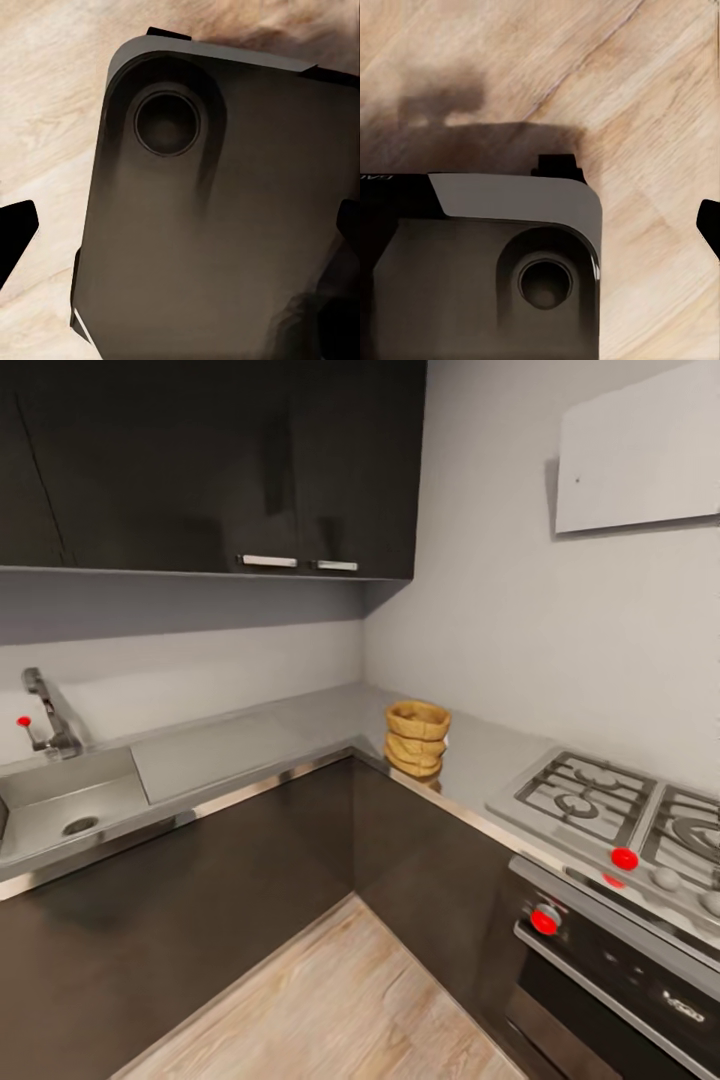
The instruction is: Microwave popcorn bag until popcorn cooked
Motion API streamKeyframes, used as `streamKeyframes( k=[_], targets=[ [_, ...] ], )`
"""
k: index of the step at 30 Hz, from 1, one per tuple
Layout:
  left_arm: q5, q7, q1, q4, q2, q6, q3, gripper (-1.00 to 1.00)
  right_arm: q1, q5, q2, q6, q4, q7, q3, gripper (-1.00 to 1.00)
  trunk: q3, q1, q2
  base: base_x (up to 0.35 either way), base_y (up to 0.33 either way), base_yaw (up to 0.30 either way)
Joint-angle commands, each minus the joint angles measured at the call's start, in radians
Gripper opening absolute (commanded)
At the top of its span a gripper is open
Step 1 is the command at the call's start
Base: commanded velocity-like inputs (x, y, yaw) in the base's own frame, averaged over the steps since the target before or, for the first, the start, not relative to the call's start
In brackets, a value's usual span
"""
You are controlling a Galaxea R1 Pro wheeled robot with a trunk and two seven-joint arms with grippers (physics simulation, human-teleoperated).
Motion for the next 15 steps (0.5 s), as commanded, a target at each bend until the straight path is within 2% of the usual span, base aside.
streamKeyframes(
  k=[1,15],
  targets=[
    [0.005,-0.001,0.000,0.000,0.000,-0.003,0.002,1.00,-0.001,0.008,-0.001,-0.005,0.003,0.002,-0.008,1.00,-0.001,0.001,0.000,0.312,0.002,-0.234],
    [0.005,0.000,0.000,0.000,0.000,-0.004,0.002,1.00,-0.001,0.008,0.000,-0.004,0.003,0.002,-0.009,1.00,-0.001,0.001,0.000,0.240,0.000,-0.237]
  ],
)
